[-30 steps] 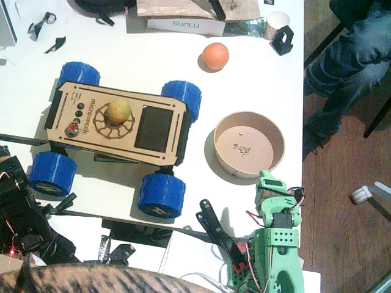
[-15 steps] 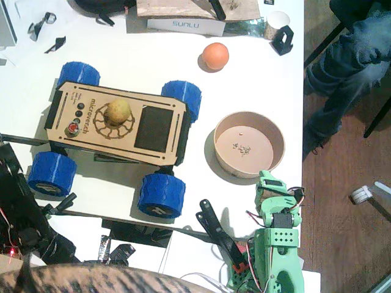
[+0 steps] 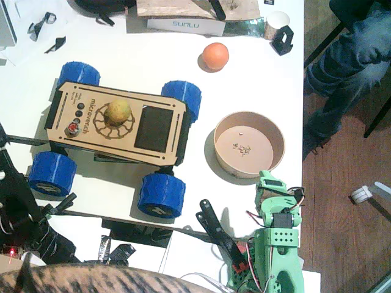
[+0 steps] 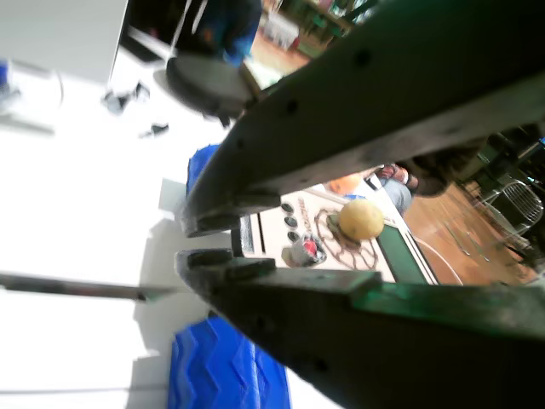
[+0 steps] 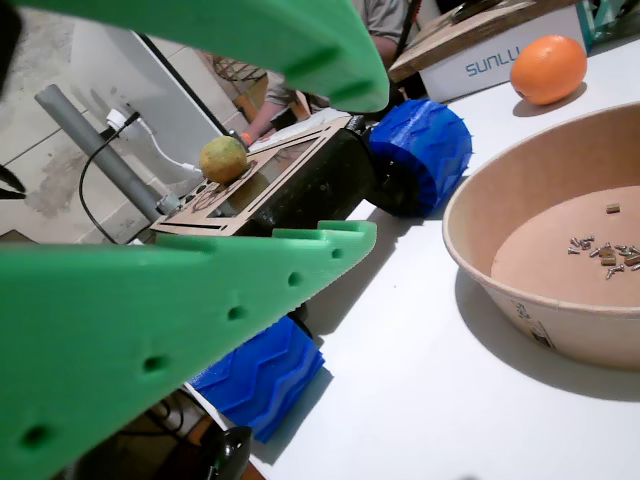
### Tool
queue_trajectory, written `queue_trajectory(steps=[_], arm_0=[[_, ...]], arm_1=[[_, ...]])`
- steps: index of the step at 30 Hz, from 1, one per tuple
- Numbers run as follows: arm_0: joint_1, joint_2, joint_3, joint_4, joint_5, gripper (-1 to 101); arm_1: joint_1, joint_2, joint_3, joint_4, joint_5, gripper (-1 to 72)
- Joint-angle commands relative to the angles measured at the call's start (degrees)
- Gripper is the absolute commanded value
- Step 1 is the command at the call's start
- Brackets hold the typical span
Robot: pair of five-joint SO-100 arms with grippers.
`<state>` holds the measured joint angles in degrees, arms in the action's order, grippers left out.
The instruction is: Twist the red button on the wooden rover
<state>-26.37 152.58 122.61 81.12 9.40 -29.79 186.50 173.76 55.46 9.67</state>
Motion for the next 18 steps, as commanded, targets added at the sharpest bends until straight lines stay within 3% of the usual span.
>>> queue_trajectory(steps=[1,11,18], arm_0=[[4.83,-4.22,-2.46,-1.85,-0.35,0],[14.50,-19.16,-3.34,-9.67,-0.44,0],[19.34,-31.99,-14.33,-9.14,-0.44,0]], arm_1=[[0.44,0.00,-0.26,-0.35,0.53,10.4],[0.44,0.00,-0.26,-0.35,0.53,10.4],[0.44,0.00,-0.26,-0.35,0.53,10.4]])
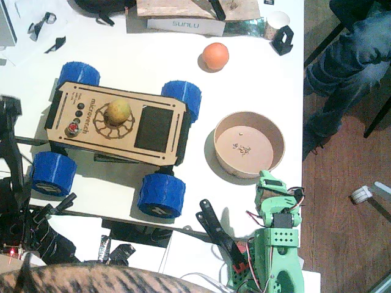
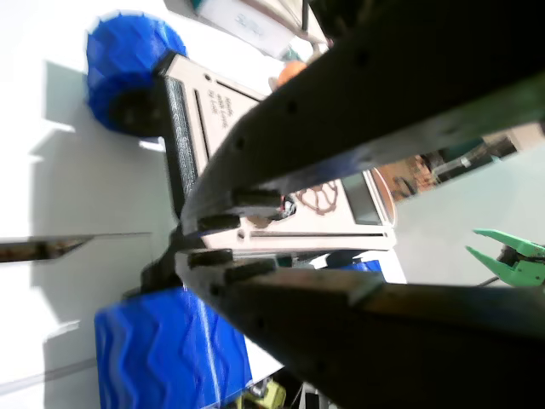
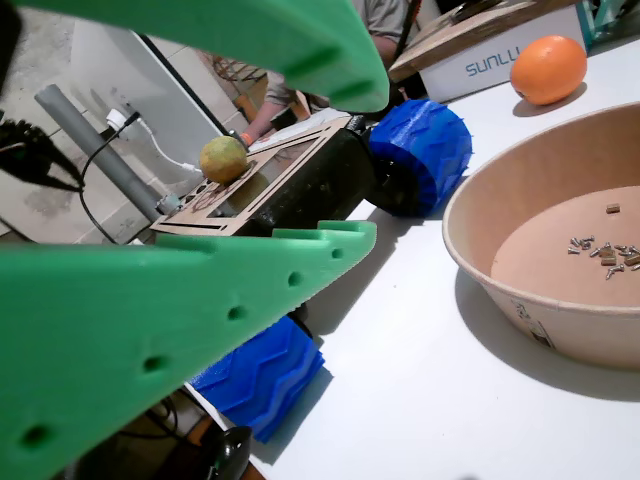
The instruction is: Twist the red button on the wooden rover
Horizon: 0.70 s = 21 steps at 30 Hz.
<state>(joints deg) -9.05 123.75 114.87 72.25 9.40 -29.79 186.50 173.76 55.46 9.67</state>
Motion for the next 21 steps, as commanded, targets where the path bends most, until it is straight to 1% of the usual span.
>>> queue_trajectory(steps=[1,11,21], arm_0=[[2.99,-4.83,-8.35,0.18,-0.44,0],[11.43,-18.90,-18.54,-0.53,-0.44,0],[18.02,-25.49,-20.83,-2.29,-0.44,1]], arm_1=[[0.44,0.00,-0.26,-0.35,0.53,10.4],[0.44,0.00,-0.26,-0.35,0.53,10.4],[0.44,0.00,-0.26,-0.35,0.53,10.4]])
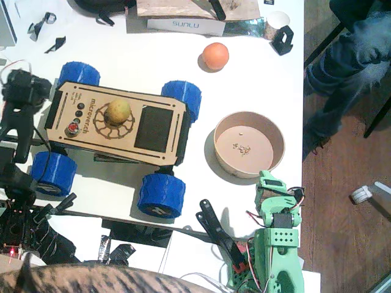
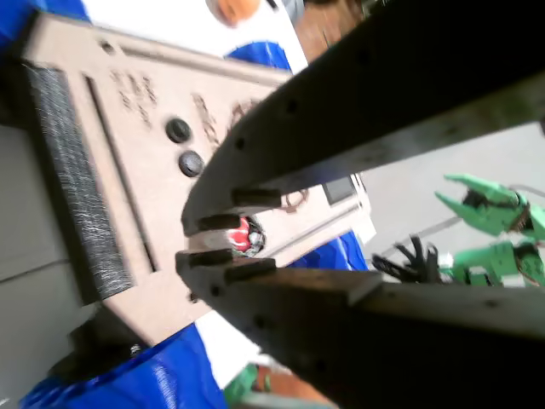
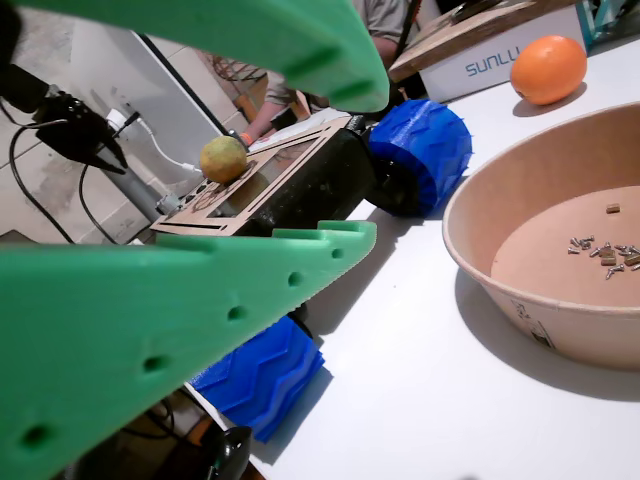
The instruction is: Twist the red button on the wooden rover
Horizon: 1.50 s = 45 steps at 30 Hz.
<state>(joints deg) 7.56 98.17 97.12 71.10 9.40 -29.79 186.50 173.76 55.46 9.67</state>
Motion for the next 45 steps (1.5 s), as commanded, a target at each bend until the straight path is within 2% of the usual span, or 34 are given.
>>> queue_trajectory(steps=[1,4,12,16,23,45], arm_0=[[1.85,0.09,-3.08,-1.14,-0.44,4],[2.11,0.18,-3.08,-0.44,0.00,14],[2.90,-1.85,-2.99,3.52,0.35,23],[4.83,-4.22,-2.99,4.66,0.35,24],[8.00,-8.35,-3.08,1.76,-0.44,23],[8.70,-16.00,-3.08,-5.54,0.35,24]], arm_1=[[0.44,0.00,-0.26,-0.35,0.53,10.4],[0.44,0.00,-0.26,-0.35,0.53,10.4],[0.44,0.00,-0.26,-0.35,0.53,10.4],[0.44,0.00,-0.26,-0.35,0.53,10.4],[0.44,0.00,-0.26,-0.35,0.53,10.4],[0.44,0.00,-0.26,-0.35,0.53,10.4]])
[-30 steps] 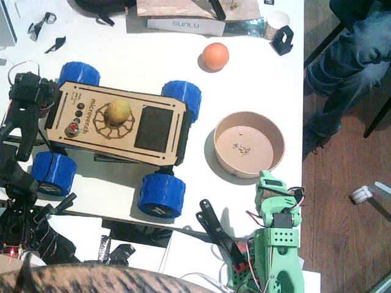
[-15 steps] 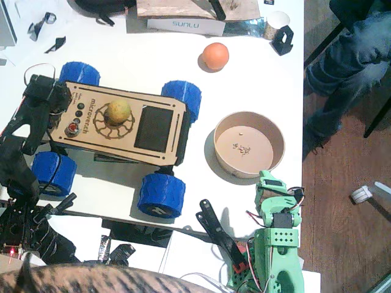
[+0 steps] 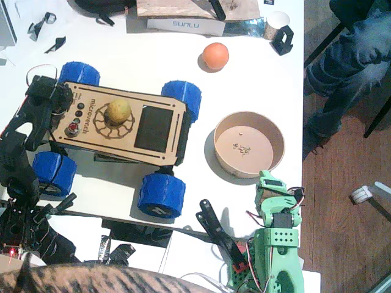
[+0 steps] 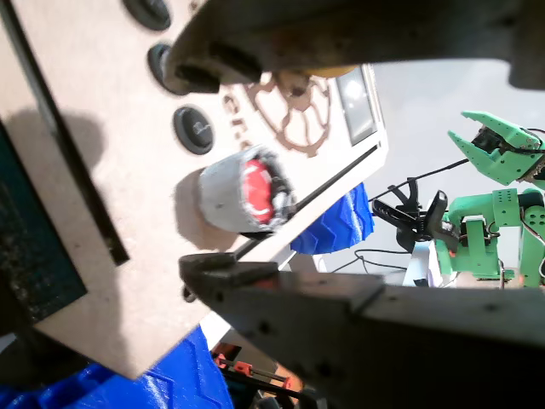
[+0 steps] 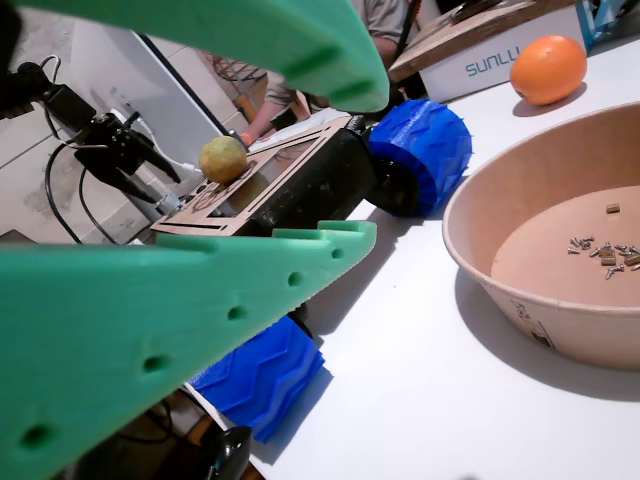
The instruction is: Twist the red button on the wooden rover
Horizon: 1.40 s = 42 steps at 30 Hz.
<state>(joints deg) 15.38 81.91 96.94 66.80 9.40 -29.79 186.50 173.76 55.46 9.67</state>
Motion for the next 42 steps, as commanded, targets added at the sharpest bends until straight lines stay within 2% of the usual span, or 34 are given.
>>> queue_trajectory(steps=[1,18,42], arm_0=[[1.49,-0.09,-2.90,-1.23,0.35,24],[7.03,-3.08,-2.90,-2.72,-0.26,24],[7.73,-7.21,-2.90,-4.66,0.26,25]], arm_1=[[0.44,0.00,-0.26,-0.35,0.53,10.4],[0.44,0.00,-0.26,-0.35,0.53,10.4],[0.44,0.00,-0.26,-0.35,0.53,10.4]])
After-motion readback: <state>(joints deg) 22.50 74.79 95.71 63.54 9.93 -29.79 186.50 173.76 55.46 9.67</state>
